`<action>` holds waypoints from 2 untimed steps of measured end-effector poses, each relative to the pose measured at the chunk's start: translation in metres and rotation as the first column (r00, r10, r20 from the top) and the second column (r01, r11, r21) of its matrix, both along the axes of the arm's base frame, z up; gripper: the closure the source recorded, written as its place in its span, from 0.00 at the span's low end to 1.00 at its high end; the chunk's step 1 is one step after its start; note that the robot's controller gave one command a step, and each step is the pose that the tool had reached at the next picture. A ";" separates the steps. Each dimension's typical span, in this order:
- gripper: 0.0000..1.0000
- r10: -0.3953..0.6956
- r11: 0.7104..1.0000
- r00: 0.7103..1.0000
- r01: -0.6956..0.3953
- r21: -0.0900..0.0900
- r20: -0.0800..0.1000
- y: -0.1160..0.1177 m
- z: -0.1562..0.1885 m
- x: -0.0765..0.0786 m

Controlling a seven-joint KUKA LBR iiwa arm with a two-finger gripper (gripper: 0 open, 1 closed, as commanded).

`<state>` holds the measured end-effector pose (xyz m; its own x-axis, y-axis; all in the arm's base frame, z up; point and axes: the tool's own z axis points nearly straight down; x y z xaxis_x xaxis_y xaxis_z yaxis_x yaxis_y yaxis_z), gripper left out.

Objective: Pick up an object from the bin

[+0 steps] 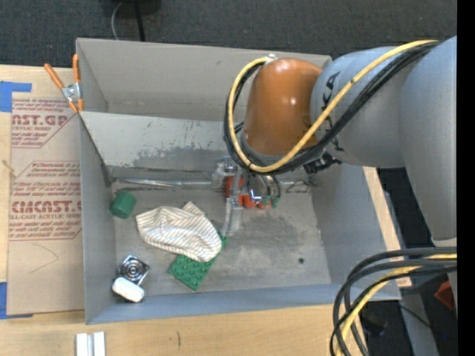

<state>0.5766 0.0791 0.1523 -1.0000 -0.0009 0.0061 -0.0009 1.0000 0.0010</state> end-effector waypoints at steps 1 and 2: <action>0.00 -0.001 1.000 1.000 0.001 0.000 0.008 0.000 0.005 0.002; 0.00 0.072 0.997 0.997 -0.072 -0.002 0.007 0.031 -0.006 0.000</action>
Offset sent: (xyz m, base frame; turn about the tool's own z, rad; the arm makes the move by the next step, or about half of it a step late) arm -0.0061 0.0832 -0.0227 -0.1892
